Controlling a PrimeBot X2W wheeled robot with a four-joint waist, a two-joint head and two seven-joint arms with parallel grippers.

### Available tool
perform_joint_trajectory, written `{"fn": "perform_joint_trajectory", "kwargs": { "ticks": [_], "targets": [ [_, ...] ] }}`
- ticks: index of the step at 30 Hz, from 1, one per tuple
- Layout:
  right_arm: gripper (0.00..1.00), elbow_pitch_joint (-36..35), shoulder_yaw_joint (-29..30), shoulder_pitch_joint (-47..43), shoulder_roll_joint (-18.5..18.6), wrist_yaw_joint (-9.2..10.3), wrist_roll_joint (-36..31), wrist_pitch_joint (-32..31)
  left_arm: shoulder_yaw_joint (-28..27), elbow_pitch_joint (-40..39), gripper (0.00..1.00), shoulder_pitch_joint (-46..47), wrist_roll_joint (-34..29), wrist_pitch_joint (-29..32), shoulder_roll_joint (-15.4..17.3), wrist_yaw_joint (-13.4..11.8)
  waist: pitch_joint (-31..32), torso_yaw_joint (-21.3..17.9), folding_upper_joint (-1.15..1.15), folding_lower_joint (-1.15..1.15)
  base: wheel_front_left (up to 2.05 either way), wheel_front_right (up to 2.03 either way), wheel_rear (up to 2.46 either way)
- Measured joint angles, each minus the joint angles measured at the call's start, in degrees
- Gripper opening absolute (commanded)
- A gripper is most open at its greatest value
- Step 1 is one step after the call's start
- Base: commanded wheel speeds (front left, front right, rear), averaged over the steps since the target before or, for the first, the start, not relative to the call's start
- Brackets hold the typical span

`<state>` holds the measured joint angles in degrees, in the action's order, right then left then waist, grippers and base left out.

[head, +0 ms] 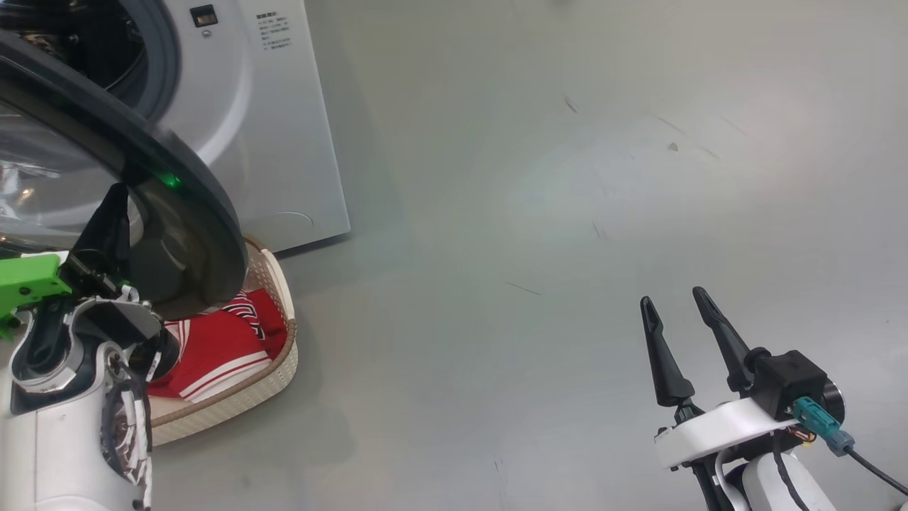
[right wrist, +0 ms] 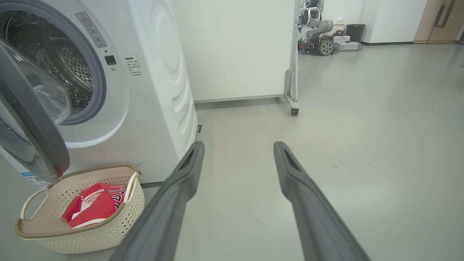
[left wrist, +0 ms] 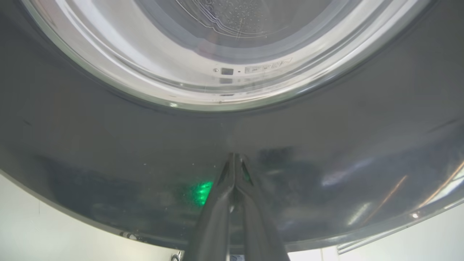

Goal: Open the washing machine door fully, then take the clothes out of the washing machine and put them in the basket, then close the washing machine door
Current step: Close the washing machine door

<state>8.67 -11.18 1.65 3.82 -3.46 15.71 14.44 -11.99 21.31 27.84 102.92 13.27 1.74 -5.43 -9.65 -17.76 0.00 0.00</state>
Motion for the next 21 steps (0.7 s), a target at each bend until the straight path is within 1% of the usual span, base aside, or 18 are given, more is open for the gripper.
{"fn": "perform_joint_trajectory", "kwargs": {
  "ticks": [1, 7, 12, 18, 20, 21],
  "targets": [
    [1.0, 0.0, 0.0, 0.0, 0.0, 0.0, 0.0, 0.0, 0.0, 0.0, 0.0, 0.0, 0.0, 0.0, 0.0, 0.0, 0.0, 0.0, 0.0, 0.0, 0.0, 0.0, 0.0],
    [1.0, -0.44, 1.07, 0.23, -0.16, 0.01, 0.57, 0.0, 1.38, 1.66, 0.0, 2.75, -0.14, -3.56, -0.07, 1.8, -1.68, -2.13, 0.0, 0.0, 0.0, 0.0, 0.0],
    [1.0, -0.58, 1.81, 0.23, -0.27, 0.02, 0.6, 0.0, 3.15, 3.46, 0.0, 4.23, -0.03, -4.78, -0.22, 2.8, -2.59, -2.63, 0.0, 0.0, 0.0, 0.0, 0.0],
    [1.0, -1.21, 3.18, 0.22, -0.3, 0.04, 0.92, 0.0, 6.6, 5.71, 0.0, 4.83, 1.47, -5.27, -0.37, 4.32, -2.73, -1.11, 0.0, 0.0, 0.0, 0.0, 0.0],
    [1.0, -1.2, 3.46, 0.2, -0.31, 0.04, 0.92, 0.0, 8.08, 6.36, 0.0, 4.82, 1.88, -5.26, -0.37, 5.08, -2.68, -0.31, 0.0, 0.0, 0.0, 0.0, 0.0],
    [1.0, -1.2, 3.67, 0.19, -0.29, 0.04, 0.91, 0.0, 9.77, 6.9, 0.0, 4.78, 1.83, -5.26, -0.36, 5.86, -2.56, 0.65, 0.0, 0.0, 0.0, 0.0, 0.0]
  ]
}}
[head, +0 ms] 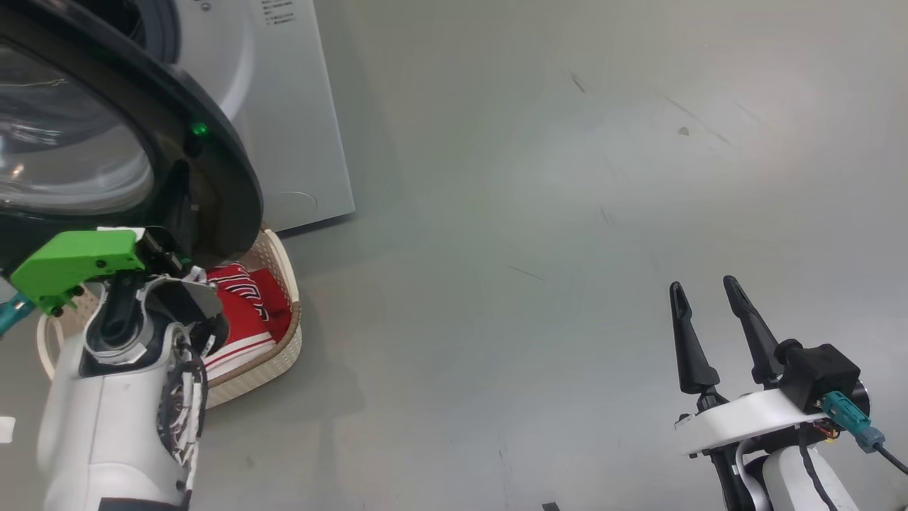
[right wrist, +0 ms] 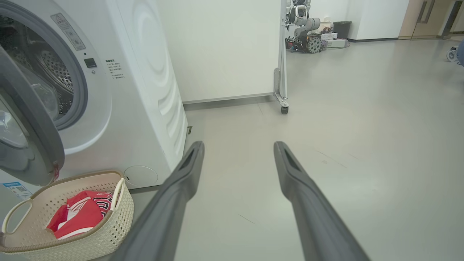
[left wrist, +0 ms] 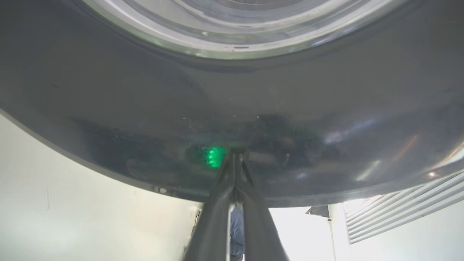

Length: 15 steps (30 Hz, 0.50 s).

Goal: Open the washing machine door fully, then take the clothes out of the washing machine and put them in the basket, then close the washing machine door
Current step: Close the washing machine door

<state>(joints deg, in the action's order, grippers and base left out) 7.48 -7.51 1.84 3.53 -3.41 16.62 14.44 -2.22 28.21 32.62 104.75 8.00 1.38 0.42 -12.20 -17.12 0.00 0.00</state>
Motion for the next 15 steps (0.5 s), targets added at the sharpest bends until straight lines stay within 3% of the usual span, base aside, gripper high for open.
{"fn": "perform_joint_trajectory", "kwargs": {
  "ticks": [2, 6, 15],
  "targets": [
    [1.0, 0.0, 0.13, -0.01, 0.03, -0.02, -0.02, 0.0, 2.19, 0.63, 0.0, -0.19, -0.93, 0.33, -0.01, 0.73, 0.2, 1.08, 0.0, 0.0, 0.0, 0.0, 0.0],
    [1.0, -0.02, 0.68, -0.01, 0.35, -0.04, -0.35, 0.0, 8.77, 1.42, 0.0, -2.63, -11.33, 1.91, 0.15, 3.26, 0.86, 3.49, 0.0, 0.0, 0.0, 0.0, 0.0],
    [1.0, 0.26, 1.02, -0.35, 1.03, -0.31, -1.05, 0.0, 15.58, 2.48, 0.0, -9.26, -20.6, 1.71, 3.11, 5.59, 3.18, 9.9, 0.0, 0.0, 0.0, 0.0, 0.0]
  ]
}}
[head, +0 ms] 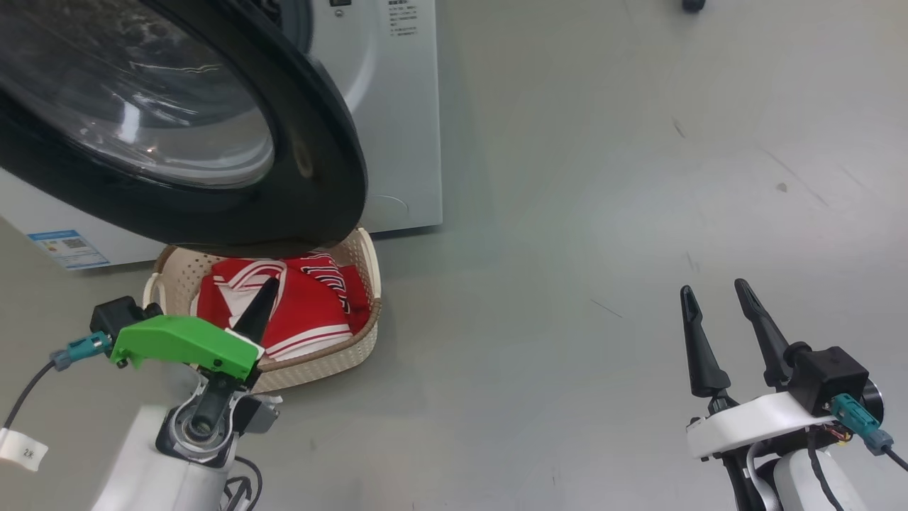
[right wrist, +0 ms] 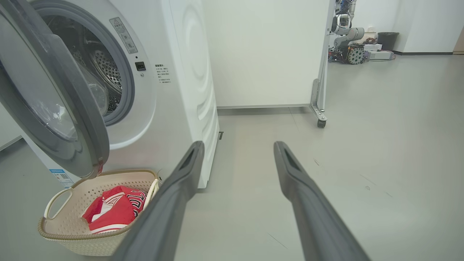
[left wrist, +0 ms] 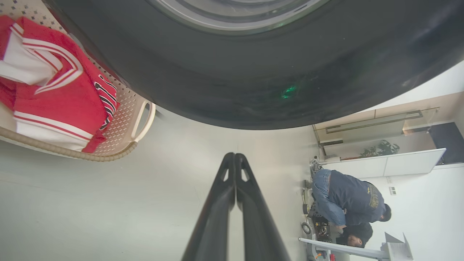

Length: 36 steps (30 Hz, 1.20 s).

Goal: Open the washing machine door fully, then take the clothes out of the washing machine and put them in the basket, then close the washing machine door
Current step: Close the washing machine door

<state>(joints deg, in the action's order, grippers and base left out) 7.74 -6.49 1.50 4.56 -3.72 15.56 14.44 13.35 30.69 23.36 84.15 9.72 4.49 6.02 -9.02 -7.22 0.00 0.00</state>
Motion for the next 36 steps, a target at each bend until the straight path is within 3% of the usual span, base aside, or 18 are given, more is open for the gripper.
{"fn": "perform_joint_trajectory", "kwargs": {
  "ticks": [10, 18, 25, 32, 33, 34, 35, 36],
  "targets": [
    [1.0, 0.41, -0.04, -1.57, 0.02, -0.26, -0.68, 0.0, 5.48, -3.25, 0.0, -4.65, -12.43, -7.14, 4.23, 0.86, 3.33, 7.66, 0.0, 0.0, 0.0, 0.0, 0.0],
    [1.0, 0.64, -0.88, -3.01, -0.08, -0.35, -1.18, 0.0, 8.01, -7.27, 0.0, -7.48, -23.06, -16.17, 8.42, 0.87, 6.12, 12.9, 0.0, 0.0, 0.0, 0.0, 0.0],
    [1.0, 0.99, -1.36, -3.45, -0.25, -0.45, -1.35, 0.0, 10.8, -10.92, 0.0, -10.12, -33.9, -24.32, 12.95, 0.89, 8.43, 15.49, 0.0, 0.0, 0.0, 0.0, 0.0],
    [1.0, 1.23, -1.94, -4.31, -0.58, -0.73, -1.35, 0.0, 10.82, -12.77, 0.0, -14.18, -40.55, -24.48, 14.29, 0.07, 9.63, 16.38, 0.0, 0.0, 0.0, 0.0, 0.0],
    [1.0, 1.23, -1.98, -4.31, -0.59, -0.73, -1.35, 0.0, 10.83, -12.92, 0.16, -14.63, -41.11, -24.48, 14.29, -0.38, 9.66, 16.39, 0.0, 0.0, 0.0, 0.0, 0.0],
    [1.0, 1.23, -2.0, -4.32, -0.59, -0.73, -1.35, 0.0, 10.84, -13.18, 0.45, -15.13, -41.96, -24.48, 14.28, -0.54, 9.67, 16.38, 0.0, 0.0, 0.0, 0.0, 0.0],
    [1.0, 1.23, -2.03, -4.33, -0.62, -0.73, -1.35, 0.0, 10.85, -13.48, 0.87, -15.58, -42.85, -24.48, 14.27, -0.89, 9.66, 16.38, 0.0, 0.0, 0.0, 0.0, 0.0],
    [1.0, 1.23, -2.04, -4.33, -0.68, -0.73, -1.35, 0.0, 10.87, -13.78, 1.0, -15.99, -43.81, -24.47, 14.27, -1.3, 9.65, 16.36, 0.0, 0.0, 0.0, 0.0, 0.0]
  ]
}}
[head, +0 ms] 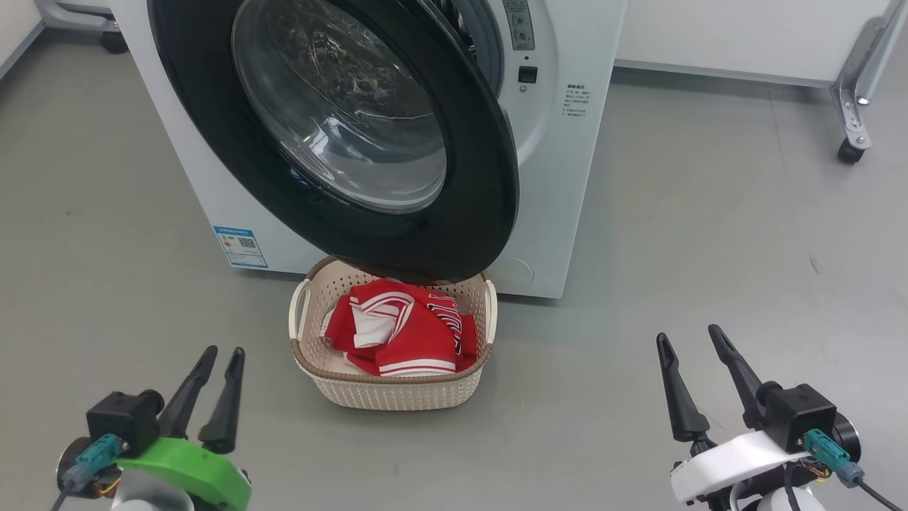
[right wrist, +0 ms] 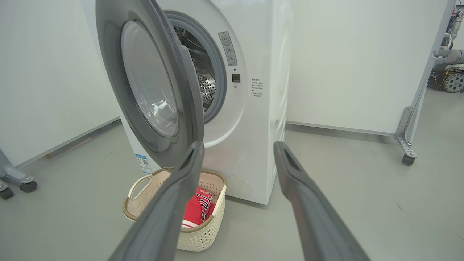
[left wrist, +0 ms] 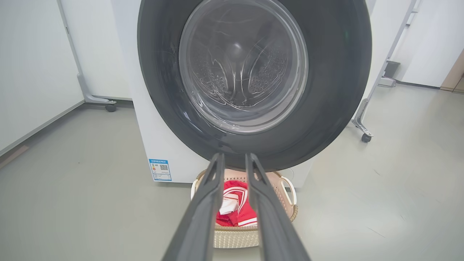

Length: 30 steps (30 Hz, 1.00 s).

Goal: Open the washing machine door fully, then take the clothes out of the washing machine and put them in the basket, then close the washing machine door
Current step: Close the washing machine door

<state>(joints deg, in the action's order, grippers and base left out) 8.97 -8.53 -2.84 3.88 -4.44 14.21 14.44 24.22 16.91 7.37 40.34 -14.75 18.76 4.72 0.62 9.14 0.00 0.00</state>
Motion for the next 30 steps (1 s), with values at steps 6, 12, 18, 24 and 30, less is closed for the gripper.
{"fn": "perform_joint_trajectory", "kwargs": {
  "ticks": [6, 12, 18, 24, 30],
  "targets": [
    [1.0, -0.01, -0.12, -0.03, -0.22, 0.01, 0.0, 0.0, -0.71, -3.11, 1.0, -1.51, -5.21, 0.04, -0.21, -1.71, -0.19, -0.24, 0.0, 0.0, 0.0, 0.0, 0.0],
    [1.0, -0.19, -0.04, -0.03, -0.29, 0.03, 0.0, 0.0, -2.88, -6.44, 1.0, -2.37, -7.7, 0.04, -2.21, -3.05, -0.6, -0.56, 0.0, 0.0, 0.0, 0.0, 0.0],
    [1.0, -0.33, 0.04, -0.03, -0.3, 0.04, 0.0, 0.0, -3.92, -8.24, 1.0, -4.4, -9.68, 0.04, -3.7, -3.43, -0.91, -0.78, 0.0, 0.0, 0.0, 0.0, 0.0],
    [1.0, -0.42, 0.14, -0.03, -0.32, 0.04, 0.0, 0.0, -4.92, -9.79, 1.0, -4.67, -10.8, 0.04, -4.55, -3.44, -1.2, -0.86, 0.0, 0.0, 0.0, 0.0, 0.0],
    [1.0, -0.45, 0.14, -0.03, -0.34, 0.04, 0.0, 0.0, -5.97, -10.96, 1.0, -5.65, -11.73, 0.04, -5.45, -3.44, -1.44, -0.86, 0.0, 0.0, 0.0, 0.0, 0.0]
  ]
}}
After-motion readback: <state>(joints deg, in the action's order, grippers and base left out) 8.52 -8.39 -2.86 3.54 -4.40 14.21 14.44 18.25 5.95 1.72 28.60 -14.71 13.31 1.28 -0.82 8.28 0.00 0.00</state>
